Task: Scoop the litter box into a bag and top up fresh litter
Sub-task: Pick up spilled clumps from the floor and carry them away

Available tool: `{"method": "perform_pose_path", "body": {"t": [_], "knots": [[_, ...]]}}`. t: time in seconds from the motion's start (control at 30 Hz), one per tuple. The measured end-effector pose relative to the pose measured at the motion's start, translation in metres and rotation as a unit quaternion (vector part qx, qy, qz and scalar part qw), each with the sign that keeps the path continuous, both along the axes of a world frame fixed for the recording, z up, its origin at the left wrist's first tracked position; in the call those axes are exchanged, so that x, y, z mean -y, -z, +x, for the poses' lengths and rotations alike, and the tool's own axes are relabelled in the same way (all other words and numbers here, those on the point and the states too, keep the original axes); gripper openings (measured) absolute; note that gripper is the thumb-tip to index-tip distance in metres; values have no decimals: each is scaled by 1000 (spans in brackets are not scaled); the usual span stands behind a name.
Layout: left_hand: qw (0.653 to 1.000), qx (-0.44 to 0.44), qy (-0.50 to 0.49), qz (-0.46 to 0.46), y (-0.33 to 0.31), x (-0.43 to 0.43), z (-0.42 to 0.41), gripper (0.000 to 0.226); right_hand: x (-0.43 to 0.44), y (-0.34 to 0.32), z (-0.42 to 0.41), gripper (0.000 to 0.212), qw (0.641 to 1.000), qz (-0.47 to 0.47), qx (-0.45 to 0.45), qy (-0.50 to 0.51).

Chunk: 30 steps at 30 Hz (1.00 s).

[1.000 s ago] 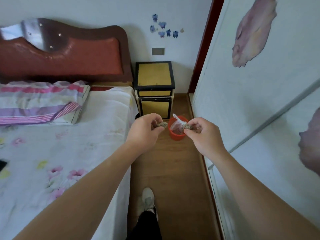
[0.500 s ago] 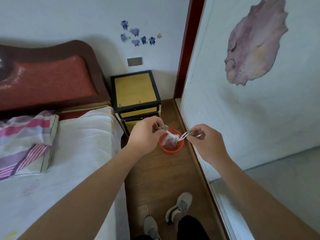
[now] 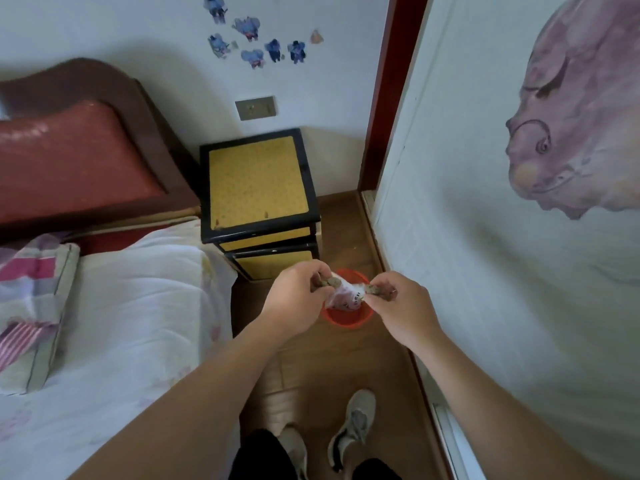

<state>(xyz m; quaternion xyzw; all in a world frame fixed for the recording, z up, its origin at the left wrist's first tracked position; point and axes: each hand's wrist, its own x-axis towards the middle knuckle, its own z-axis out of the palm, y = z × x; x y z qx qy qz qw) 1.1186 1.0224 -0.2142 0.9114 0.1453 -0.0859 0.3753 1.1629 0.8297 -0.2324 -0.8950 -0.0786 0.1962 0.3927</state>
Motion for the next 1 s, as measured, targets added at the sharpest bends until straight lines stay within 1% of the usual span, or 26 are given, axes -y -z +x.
{"method": "perform_pose_path", "body": {"t": [0.13, 0.2, 0.33, 0.47, 0.57, 0.63, 0.77, 0.9, 1.0], "knots": [[1000, -26, 9, -8, 68, -2, 43, 16, -5, 60, 41, 8, 1000, -9, -15, 11], [999, -41, 15, -6, 111, -4, 63, 17, -8, 101, 55, 8, 999, -12, -24, 20], [998, -41, 33, -20, 212, -9, 100, 18, -13, 200, 81, 10, 999, -17, -13, 38], [997, -53, 43, -34, 313, -12, 124, 19, -16, 297, 97, 15, 998, -43, -30, 33], [996, -66, 51, -32, 386, -14, 139, 19, -20, 365, 109, 18, 997, -37, -50, 53], [995, -73, 49, -36, 416, -14, 144, 17, -23, 390, 114, 18, 996, -37, -59, 59], [995, -81, 60, -15, 478, -12, 154, 15, -31, 448, 128, 26, 993, -20, -84, 78], [991, -90, 89, -43, 500, -12, 161, 40, -32, 472, 135, 33, 989, -17, -105, 100], [989, -98, 99, -54, 502, -14, 162, 48, -33, 476, 137, 40, 986, -12, -113, 119]]}}
